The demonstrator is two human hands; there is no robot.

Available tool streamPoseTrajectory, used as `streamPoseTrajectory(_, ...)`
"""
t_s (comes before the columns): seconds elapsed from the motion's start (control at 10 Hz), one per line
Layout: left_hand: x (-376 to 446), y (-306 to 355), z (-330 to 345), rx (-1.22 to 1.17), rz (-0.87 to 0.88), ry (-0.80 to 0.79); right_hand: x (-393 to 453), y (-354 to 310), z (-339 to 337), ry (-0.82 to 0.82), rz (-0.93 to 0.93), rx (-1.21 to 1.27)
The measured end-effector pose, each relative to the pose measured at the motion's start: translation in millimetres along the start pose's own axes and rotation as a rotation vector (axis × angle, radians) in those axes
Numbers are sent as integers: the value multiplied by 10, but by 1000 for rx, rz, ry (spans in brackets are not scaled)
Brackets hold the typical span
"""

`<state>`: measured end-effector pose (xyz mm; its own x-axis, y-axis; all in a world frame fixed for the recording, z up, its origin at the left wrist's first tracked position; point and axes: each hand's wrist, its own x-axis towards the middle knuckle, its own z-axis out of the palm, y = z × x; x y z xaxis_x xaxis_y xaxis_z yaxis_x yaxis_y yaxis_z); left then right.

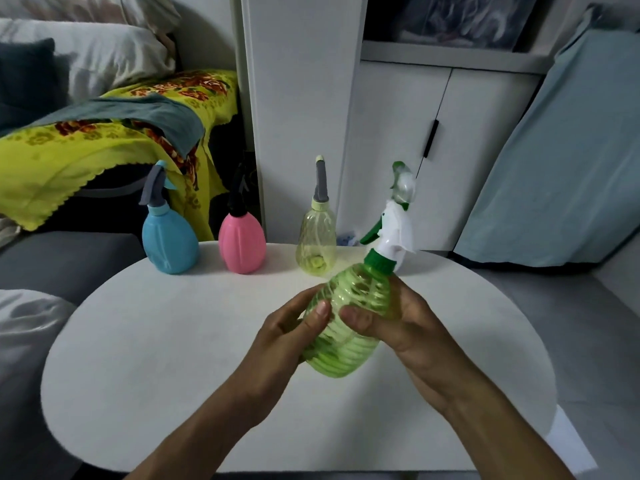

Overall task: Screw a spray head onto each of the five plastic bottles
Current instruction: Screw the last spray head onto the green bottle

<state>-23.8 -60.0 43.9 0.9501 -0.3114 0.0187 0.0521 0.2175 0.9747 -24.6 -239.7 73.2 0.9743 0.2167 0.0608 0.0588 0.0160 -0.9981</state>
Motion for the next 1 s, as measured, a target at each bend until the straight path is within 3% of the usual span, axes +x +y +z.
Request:
streamPoseTrajectory(0.1,2,-45,18,119,-84,177,100,-114,-435,350,-92,-54)
streamPoseTrajectory(0.2,17,-38,-23,101,-110,248,262,-173,-896,608,-130,-181)
streamPoseTrajectory(0.3,-9,-10,-28,125,-113,263,600,-59,-1545,768,-73,-303)
streamPoseTrajectory(0.4,-38,-25,-16,162,-114,235,781,166,-1819,804,-32,-303)
streamPoseTrajectory(0.7,165,-120,-125,132,-199,223,1121,940,-2215,647,-32,-294)
streamPoseTrajectory(1.0,187,-81,-89,140,-183,253,1211,977,-2315,637,-39,-323)
